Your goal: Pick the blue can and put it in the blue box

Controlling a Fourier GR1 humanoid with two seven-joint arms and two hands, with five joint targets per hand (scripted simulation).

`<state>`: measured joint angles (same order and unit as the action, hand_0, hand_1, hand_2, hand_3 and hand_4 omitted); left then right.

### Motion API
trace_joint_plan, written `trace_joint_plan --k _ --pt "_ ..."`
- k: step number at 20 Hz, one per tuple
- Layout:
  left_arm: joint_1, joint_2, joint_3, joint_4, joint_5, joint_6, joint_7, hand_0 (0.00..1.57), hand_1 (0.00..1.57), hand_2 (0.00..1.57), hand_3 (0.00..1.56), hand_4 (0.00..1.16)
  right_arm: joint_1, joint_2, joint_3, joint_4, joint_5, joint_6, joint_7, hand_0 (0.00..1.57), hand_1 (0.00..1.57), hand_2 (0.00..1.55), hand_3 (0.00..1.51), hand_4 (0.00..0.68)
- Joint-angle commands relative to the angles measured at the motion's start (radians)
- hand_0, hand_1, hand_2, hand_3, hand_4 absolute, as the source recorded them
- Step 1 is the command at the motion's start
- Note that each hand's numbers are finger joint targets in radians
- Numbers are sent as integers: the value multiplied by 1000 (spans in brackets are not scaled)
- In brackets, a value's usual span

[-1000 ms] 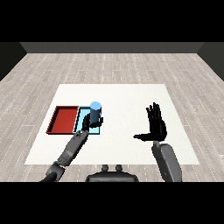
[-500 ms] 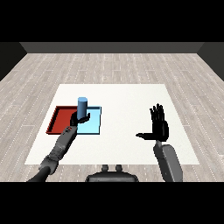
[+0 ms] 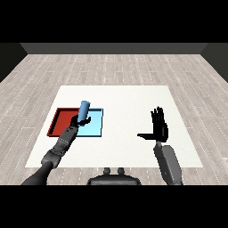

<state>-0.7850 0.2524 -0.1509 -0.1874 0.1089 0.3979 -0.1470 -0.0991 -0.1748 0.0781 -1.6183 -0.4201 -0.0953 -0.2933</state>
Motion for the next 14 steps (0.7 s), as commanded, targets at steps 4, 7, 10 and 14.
trace_joint_plan --k 4,7,10,14 --pt "-2 -77 -20 141 -49 -4 33 1482 1482 1409 881 869 -7 -9 -31 19 -26 21 25 0 0 0 0 0" --pt "10 -55 -15 161 -49 -60 58 1537 1537 1418 337 835 -10 -38 -82 64 -65 89 -16 0 0 0 0 0" --pt "16 -93 31 158 -7 -59 76 1571 1571 1487 0 633 -17 -2 -41 86 -8 51 -40 0 0 0 0 0" --pt "-29 -41 -26 184 -78 -66 134 0 0 0 0 588 -59 3 -49 77 -23 46 -9 0 0 0 0 0"
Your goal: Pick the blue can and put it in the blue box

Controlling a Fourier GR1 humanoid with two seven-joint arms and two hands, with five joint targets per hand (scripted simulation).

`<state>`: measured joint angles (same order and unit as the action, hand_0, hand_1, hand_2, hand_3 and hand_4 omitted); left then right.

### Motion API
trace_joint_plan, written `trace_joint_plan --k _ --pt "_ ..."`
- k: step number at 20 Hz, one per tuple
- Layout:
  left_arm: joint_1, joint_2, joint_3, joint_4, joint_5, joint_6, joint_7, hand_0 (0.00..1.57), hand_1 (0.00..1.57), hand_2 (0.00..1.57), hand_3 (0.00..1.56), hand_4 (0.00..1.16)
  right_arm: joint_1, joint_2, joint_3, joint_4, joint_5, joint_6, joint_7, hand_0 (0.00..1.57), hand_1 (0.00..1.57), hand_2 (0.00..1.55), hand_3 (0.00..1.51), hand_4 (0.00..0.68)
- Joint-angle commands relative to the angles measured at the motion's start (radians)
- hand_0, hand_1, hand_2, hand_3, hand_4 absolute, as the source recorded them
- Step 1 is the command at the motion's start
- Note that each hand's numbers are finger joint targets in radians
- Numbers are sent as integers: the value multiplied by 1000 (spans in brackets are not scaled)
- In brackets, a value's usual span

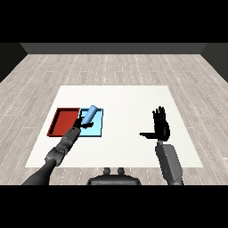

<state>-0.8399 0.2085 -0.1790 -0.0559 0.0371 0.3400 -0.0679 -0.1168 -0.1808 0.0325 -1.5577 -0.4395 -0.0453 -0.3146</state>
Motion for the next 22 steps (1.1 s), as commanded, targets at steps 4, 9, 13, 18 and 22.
trace_joint_plan --k 4,9,13,18,22 --pt "73 -37 12 29 -8 159 -11 0 0 0 0 0 44 7 -27 -33 -51 42 -3 0 0 0 0 0" --pt "94 2 132 -118 98 307 -228 0 0 0 0 0 33 46 21 -41 3 6 -20 0 0 0 0 0" --pt "114 -18 173 -281 130 313 -457 0 0 0 0 0 20 5 -12 -32 -39 55 7 0 0 0 0 0" --pt "183 -64 151 -515 155 127 -626 0 0 0 0 0 35 -12 -9 -55 -20 33 42 0 0 0 0 0" --pt "370 -90 110 -717 180 13 -723 0 0 0 0 0 39 -28 -13 -92 -10 21 62 0 0 0 0 0"
